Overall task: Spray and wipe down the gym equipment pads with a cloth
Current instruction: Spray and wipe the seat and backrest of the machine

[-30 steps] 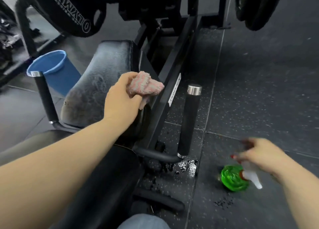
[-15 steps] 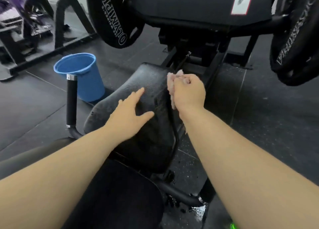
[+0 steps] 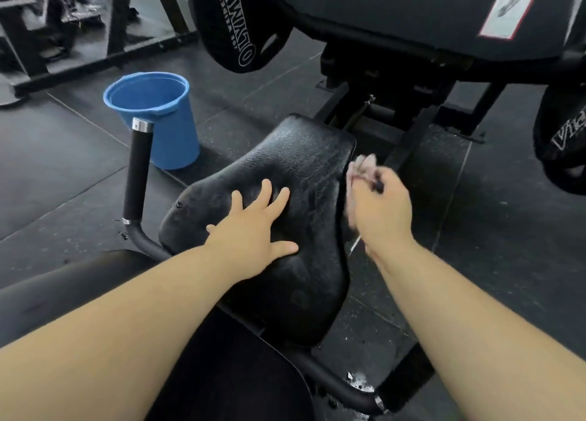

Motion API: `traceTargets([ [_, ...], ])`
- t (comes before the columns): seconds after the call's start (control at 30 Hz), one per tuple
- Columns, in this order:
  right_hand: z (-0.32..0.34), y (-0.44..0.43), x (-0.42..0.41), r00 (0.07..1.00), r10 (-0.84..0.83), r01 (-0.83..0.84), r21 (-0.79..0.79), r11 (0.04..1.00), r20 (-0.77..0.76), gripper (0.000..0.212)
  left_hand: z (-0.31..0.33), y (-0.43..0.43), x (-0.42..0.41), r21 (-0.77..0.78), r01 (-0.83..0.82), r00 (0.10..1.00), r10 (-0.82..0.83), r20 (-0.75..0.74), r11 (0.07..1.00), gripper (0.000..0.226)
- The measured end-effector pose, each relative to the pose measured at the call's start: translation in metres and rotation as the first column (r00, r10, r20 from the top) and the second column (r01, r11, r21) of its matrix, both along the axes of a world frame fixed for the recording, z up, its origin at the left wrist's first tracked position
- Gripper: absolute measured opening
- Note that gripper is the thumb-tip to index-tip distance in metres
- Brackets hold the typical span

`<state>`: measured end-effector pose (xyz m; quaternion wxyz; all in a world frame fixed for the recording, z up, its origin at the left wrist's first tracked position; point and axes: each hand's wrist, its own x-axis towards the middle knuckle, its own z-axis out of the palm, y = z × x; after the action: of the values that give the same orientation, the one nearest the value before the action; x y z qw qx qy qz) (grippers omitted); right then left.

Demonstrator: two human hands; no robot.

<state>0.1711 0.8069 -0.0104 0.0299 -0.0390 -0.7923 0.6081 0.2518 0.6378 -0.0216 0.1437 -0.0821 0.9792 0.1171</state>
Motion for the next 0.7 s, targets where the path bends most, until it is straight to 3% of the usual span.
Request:
traceTargets([
  [0.07, 0.012, -0.019, -0.039, 0.997, -0.073, 0.073, -0.032, 0.997, 0.016, 0.015, -0.001, -0.006, -0.002, 0.012, 0.029, 0.999, -0.03, 0.038, 0.999, 0.1],
  [0.13, 0.006, -0.033, -0.047, 0.994, -0.104, 0.101, 0.064, 0.993, 0.042, 0.03, -0.001, -0.007, -0.005, 0.004, 0.041, 0.997, -0.041, 0.059, 0.999, 0.104],
  [0.47, -0.033, 0.016, 0.101, 0.985, 0.061, -0.099, 0.236, 0.967, 0.163, 0.029, -0.002, -0.004, -0.004, 0.002, 0.022, 0.998, -0.022, 0.052, 1.0, 0.105],
  [0.7, -0.026, 0.008, 0.066, 0.93, 0.009, -0.021, 0.029, 0.999, 0.367, 0.04, -0.001, -0.003, -0.004, 0.01, 0.011, 0.999, -0.012, 0.044, 1.0, 0.103],
])
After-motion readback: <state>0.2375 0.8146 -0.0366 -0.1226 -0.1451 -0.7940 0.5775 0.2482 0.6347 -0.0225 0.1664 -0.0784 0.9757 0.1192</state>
